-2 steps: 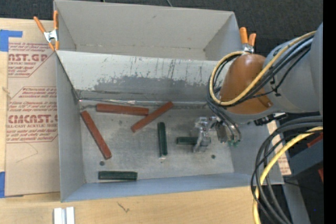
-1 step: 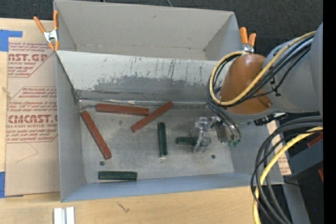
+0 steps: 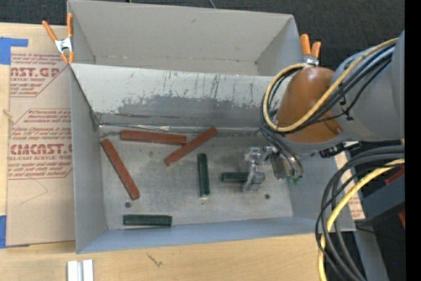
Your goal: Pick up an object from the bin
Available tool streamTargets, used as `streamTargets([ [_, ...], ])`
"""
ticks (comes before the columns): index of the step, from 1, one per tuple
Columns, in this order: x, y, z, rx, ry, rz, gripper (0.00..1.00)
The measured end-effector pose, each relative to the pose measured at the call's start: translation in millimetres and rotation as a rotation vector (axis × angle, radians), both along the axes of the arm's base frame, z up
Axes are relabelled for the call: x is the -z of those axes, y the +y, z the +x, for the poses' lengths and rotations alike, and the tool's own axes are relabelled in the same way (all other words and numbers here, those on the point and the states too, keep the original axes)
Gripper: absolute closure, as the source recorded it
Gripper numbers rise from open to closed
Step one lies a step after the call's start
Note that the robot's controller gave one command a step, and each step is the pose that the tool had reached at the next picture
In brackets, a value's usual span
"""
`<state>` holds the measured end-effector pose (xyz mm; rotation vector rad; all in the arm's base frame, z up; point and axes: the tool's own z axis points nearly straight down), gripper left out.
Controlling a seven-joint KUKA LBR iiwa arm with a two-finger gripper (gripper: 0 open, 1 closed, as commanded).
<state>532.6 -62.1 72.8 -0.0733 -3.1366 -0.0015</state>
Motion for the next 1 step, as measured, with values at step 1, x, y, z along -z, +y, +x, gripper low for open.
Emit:
streamTargets([
  [1, -21.2, 0.5, -1.9, 0.0, 0.006, 0.001, 1.0],
])
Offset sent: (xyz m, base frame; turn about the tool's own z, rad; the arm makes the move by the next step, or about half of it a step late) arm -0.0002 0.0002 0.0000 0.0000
